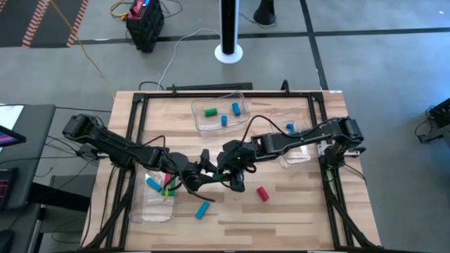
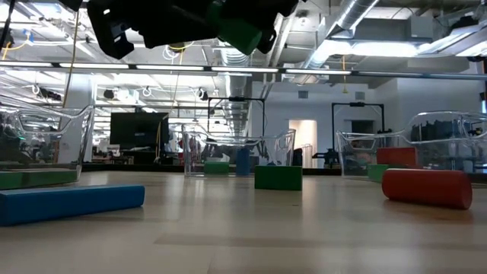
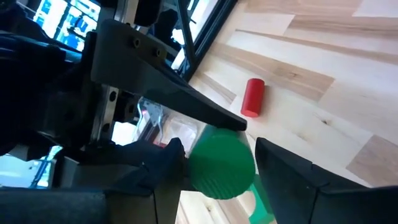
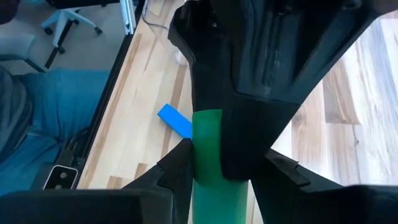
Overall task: Sort blocks by size
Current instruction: Put the green cylinder block into the top transparent bin, then put the red cylinder block into the top transparent bin
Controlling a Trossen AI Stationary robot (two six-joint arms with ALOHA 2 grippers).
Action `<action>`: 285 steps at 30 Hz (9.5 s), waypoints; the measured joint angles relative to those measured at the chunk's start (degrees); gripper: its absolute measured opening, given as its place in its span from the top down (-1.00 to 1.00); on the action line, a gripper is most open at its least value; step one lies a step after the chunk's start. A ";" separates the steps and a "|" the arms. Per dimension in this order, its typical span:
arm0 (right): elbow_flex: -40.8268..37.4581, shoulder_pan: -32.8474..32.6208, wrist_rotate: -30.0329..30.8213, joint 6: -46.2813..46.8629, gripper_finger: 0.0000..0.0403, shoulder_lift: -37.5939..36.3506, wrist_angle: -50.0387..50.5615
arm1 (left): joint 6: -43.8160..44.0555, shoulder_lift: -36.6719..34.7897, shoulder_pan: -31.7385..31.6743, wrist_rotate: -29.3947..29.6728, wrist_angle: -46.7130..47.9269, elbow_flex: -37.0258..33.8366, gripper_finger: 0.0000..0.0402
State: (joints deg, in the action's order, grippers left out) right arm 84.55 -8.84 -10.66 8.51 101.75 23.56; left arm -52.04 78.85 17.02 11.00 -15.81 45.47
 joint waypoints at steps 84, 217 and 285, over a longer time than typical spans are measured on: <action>-10.63 -11.04 20.04 13.65 0.08 -5.06 22.08 | 32.15 -2.57 -44.35 -13.75 8.90 0.09 0.34; -21.27 -14.14 18.28 29.24 0.18 0.52 7.43 | 38.87 1.99 -10.21 -13.35 10.93 -2.69 -0.05; -21.20 -8.59 22.23 -0.87 0.16 -8.71 -23.61 | 20.14 0.17 -5.03 -11.13 -9.11 -2.62 -0.22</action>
State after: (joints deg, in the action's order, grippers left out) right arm 63.35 -17.43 11.58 7.64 93.03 -0.05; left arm -31.90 79.02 11.99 -0.13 -24.91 42.85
